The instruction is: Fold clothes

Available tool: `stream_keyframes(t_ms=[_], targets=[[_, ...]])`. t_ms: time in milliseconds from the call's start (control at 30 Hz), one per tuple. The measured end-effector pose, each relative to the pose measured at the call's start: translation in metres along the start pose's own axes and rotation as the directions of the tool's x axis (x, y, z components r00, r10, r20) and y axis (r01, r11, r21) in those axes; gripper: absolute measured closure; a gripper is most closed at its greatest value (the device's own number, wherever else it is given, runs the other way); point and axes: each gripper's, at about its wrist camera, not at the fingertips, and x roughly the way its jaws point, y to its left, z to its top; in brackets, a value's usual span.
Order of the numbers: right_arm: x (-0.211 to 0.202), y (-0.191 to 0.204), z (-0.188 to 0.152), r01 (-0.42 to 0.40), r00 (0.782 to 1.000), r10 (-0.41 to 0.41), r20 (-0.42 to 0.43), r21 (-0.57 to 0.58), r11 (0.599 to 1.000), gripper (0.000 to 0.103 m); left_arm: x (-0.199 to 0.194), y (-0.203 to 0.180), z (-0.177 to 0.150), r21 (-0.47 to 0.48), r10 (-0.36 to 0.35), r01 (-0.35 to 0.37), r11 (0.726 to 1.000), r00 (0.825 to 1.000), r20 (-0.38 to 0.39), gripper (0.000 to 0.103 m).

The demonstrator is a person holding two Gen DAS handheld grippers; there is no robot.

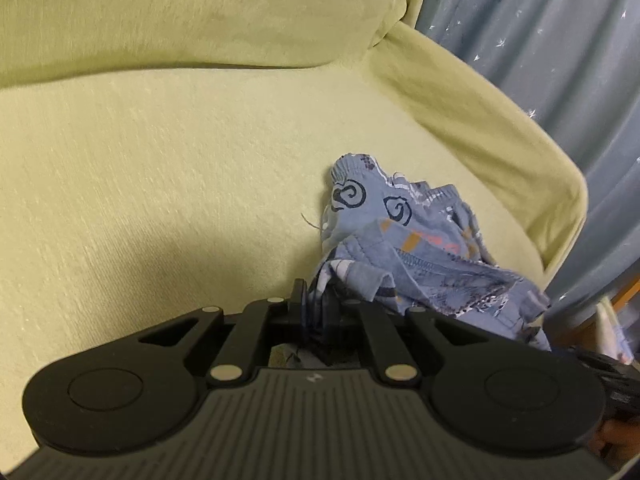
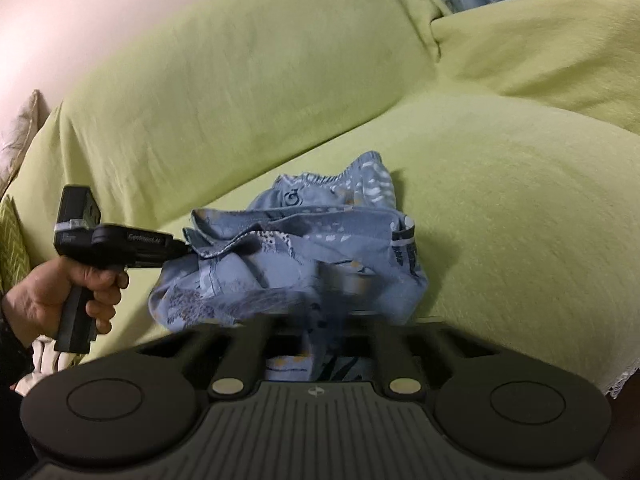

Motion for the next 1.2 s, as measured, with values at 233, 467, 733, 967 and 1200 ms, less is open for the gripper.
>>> stream_keyframes(t_ms=[233, 467, 733, 967, 1200], targets=[[-0.008, -0.021, 0.015, 0.027, 0.988, -0.045, 0.147, 0.128, 0.991, 0.101, -0.001, 0.007, 0.001, 0.033, -0.069, 0.069, 0.997, 0.998, 0.003, 0.087], [-0.007, -0.040, 0.003, -0.008, 0.992, -0.025, 0.127, 0.253, 0.967, 0.089, -0.010, -0.017, -0.008, 0.376, -0.013, -0.015, 0.927, 0.997, 0.071, 0.066], [0.001, -0.030, 0.001, 0.022, 0.996, -0.040, 0.084, 0.195, 0.981, 0.091, 0.008, -0.023, -0.001, 0.361, -0.039, 0.008, 0.932, 0.996, 0.078, 0.070], [0.007, -0.033, 0.016, 0.120, 0.982, -0.143, 0.121, 0.179, 0.976, 0.082, 0.018, -0.019, 0.004, 0.293, -0.040, 0.022, 0.956, 0.998, 0.054, 0.074], [0.006, -0.045, 0.009, 0.143, 0.978, -0.176, 0.109, 0.258, 0.956, 0.052, 0.017, -0.020, 0.002, 0.344, -0.008, -0.021, 0.939, 0.996, 0.083, 0.064]])
